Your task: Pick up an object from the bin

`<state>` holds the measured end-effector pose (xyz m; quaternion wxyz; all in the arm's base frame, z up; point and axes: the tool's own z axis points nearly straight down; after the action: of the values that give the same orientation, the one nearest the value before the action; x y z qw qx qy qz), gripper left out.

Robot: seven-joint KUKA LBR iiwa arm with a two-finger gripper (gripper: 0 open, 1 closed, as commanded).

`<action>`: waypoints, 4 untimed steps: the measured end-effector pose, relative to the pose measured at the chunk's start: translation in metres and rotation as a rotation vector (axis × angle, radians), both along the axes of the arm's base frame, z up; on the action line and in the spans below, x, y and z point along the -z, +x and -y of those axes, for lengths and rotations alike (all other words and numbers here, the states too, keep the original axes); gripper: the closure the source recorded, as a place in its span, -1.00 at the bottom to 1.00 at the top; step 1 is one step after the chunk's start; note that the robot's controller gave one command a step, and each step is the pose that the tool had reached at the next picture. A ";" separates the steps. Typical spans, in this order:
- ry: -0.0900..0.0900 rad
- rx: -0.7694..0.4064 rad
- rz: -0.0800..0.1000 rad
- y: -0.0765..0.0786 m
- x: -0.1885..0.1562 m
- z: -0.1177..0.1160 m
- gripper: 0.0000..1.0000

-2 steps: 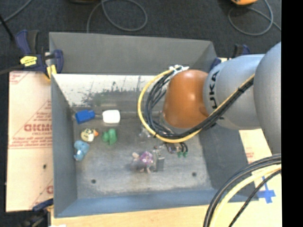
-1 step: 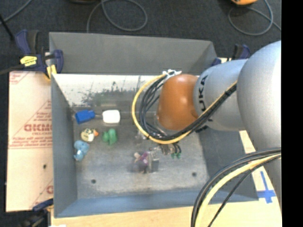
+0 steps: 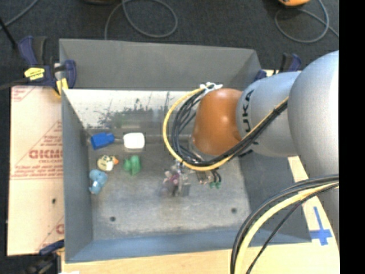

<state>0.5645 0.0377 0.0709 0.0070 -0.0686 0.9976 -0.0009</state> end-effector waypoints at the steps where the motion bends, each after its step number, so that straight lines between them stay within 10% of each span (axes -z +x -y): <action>1: 0.000 0.000 0.000 0.000 0.000 0.000 1.00; 4: 0.000 0.000 0.001 0.000 -0.015 0.000 1.00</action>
Offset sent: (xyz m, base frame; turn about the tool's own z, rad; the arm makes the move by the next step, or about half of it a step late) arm -0.0001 0.0000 0.0168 0.0000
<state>0.5642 0.0372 0.0859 0.0073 -0.0684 0.9976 -0.0012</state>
